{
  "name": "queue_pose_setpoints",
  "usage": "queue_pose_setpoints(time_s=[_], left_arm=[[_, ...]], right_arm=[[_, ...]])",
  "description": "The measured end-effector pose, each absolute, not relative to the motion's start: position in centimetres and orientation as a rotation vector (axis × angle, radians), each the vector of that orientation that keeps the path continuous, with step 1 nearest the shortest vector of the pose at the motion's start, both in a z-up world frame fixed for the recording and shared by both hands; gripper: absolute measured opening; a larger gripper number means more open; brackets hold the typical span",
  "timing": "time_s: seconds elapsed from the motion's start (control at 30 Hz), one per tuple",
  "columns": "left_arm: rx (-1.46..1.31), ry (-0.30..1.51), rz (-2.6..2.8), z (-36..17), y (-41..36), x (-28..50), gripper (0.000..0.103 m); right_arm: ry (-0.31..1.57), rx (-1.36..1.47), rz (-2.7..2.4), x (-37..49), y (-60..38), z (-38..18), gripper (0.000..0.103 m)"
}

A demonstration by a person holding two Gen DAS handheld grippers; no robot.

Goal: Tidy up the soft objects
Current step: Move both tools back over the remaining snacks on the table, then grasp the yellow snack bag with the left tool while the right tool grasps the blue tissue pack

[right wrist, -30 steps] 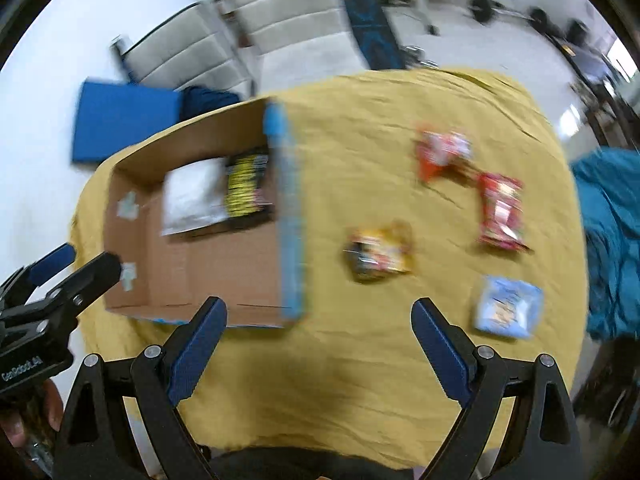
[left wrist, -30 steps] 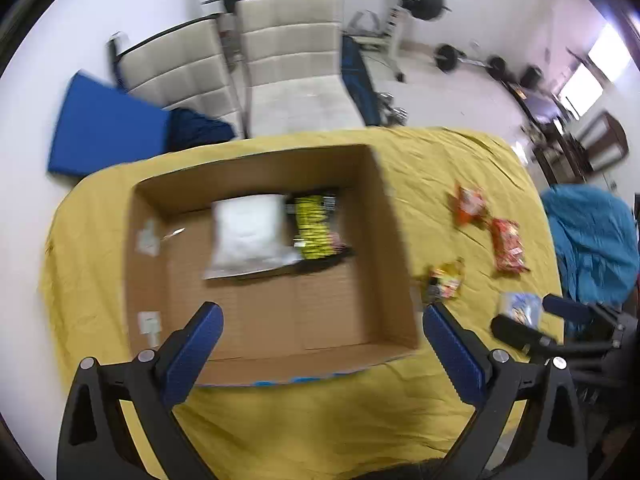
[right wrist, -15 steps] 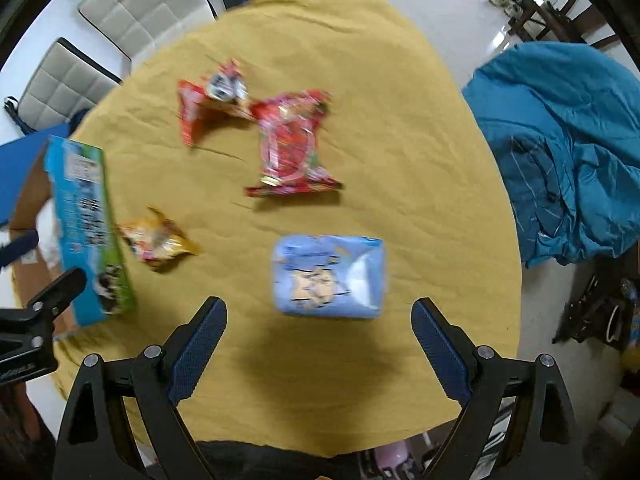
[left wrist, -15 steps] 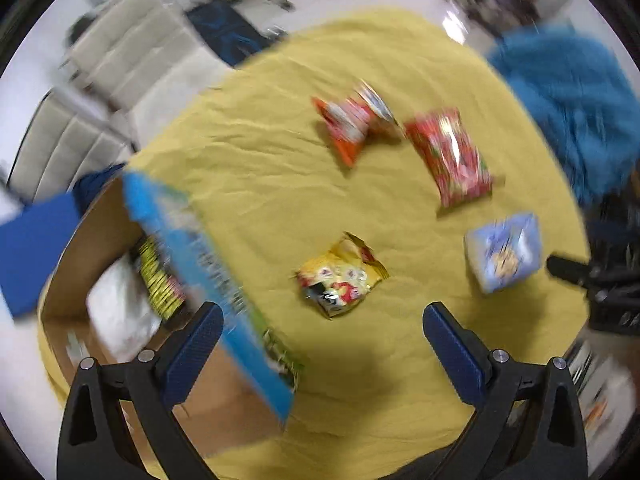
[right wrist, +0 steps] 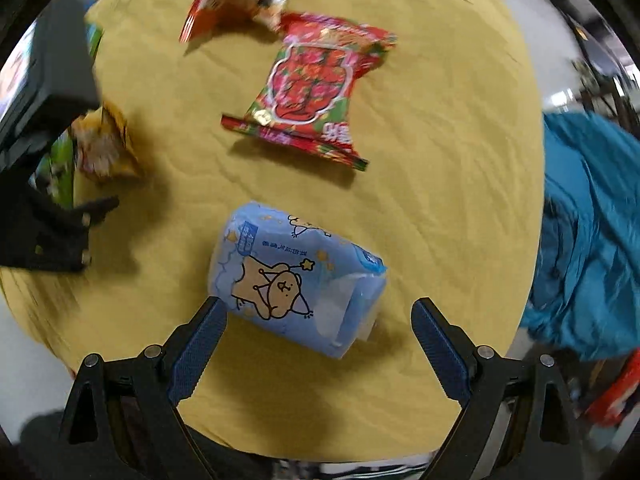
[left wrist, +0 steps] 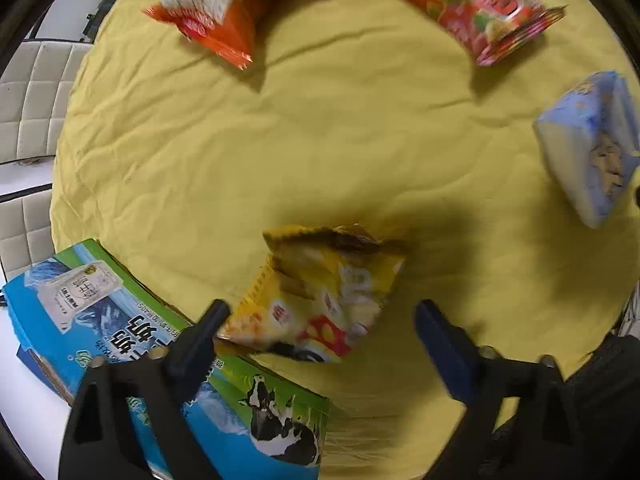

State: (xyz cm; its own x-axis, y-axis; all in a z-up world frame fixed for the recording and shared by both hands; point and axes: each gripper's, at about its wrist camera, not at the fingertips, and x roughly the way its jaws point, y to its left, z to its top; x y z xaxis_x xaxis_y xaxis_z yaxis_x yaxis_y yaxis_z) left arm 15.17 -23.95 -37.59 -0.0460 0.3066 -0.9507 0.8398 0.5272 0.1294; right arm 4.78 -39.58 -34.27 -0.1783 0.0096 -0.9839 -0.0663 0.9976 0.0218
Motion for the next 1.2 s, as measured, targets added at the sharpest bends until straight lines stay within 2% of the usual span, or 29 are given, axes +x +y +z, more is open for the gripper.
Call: queue_pose_setpoints(time_s=[0.03,0.17,0.2,0.23,0.33,0.5,0.57,0.63,0.8,0.97,1.03,1.1,1.2], left_arm=[[1.007,1.622,-0.569,-38.1,-24.0,15.1,0.073],[0.934,1.655,-0.508,-38.7,-23.4,15.3,0.070],[0.859,1.675,-0.489,-38.5,-23.0,15.7,0.063],[0.788,1.696,-0.461,-38.3,-22.5,16.0,0.062],[0.482,1.834,-0.410,-38.2,-20.5,16.5,0.062],[0.098,1.913,-0.368,-38.6,-17.8,15.6,0.062],[0.101,1.901,-0.360,-38.7,-17.7,14.8,0.062],[0.102,1.891,-0.353,-38.8,-17.7,14.0,0.063],[0.094,1.843,-0.353,-38.5,-17.6,12.7,0.064],[0.174,1.807,-0.349,-38.9,-18.3,12.8,0.064],[0.235,1.801,-0.348,-39.4,-18.9,12.6,0.062],[0.286,1.792,-0.348,-39.9,-19.8,12.3,0.047],[0.328,1.779,-0.345,-40.3,-20.8,12.4,0.042]], right_arm=[[1.753,-0.087,0.094,4.8,-39.3,-34.5,0.096],[1.745,-0.279,0.199,4.8,-37.9,-35.0,0.095],[1.741,-0.334,0.230,4.7,-37.4,-35.2,0.095],[1.736,-0.392,0.262,4.5,-37.0,-35.4,0.095],[1.747,-0.496,0.369,3.9,-35.7,-36.5,0.095],[1.768,-0.590,0.429,3.4,-34.5,-39.1,0.095],[1.784,-0.562,0.424,3.6,-34.6,-40.1,0.089],[1.809,-0.482,0.409,3.7,-34.9,-40.5,0.071],[1.834,-0.151,0.232,3.9,-38.0,-40.1,0.058],[1.821,0.299,0.080,3.2,-43.3,-40.0,0.059],[1.787,0.315,0.054,3.2,-44.3,-39.5,0.071],[1.754,0.273,0.031,3.1,-44.8,-38.9,0.077],[1.761,0.217,0.034,3.0,-44.5,-39.2,0.077]])
